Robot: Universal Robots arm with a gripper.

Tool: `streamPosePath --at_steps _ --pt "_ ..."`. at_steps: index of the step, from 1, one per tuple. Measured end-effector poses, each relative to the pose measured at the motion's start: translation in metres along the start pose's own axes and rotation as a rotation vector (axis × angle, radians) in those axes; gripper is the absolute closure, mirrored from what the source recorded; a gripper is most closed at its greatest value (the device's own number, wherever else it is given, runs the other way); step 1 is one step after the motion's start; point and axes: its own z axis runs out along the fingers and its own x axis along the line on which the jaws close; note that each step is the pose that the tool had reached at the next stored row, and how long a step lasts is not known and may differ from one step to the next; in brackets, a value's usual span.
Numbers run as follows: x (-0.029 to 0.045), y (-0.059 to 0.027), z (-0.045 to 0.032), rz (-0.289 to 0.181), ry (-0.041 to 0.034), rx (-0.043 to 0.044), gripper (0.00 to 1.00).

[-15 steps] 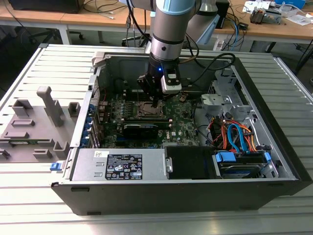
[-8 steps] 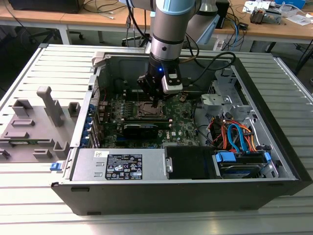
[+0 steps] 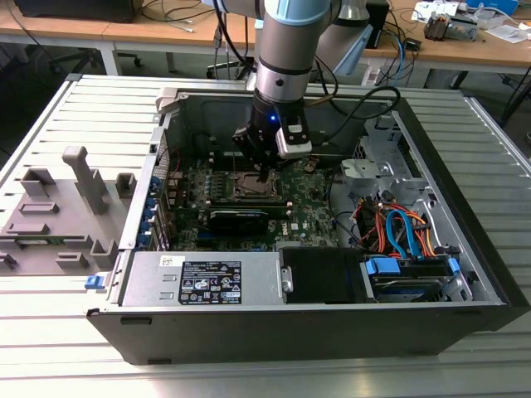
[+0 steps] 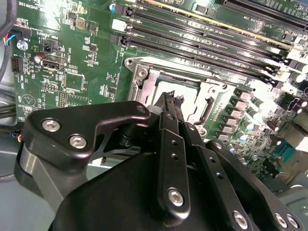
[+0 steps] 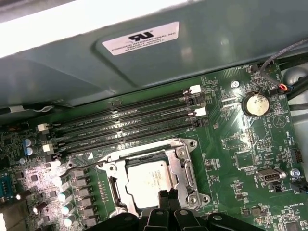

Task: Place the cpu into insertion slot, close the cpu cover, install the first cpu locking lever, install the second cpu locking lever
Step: 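Install the first cpu locking lever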

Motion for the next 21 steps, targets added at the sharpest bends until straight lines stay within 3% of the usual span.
streamPosePath --at_steps 21 --pt "0.0 0.0001 0.0001 -0.111 -0.0048 0.0005 0.89"
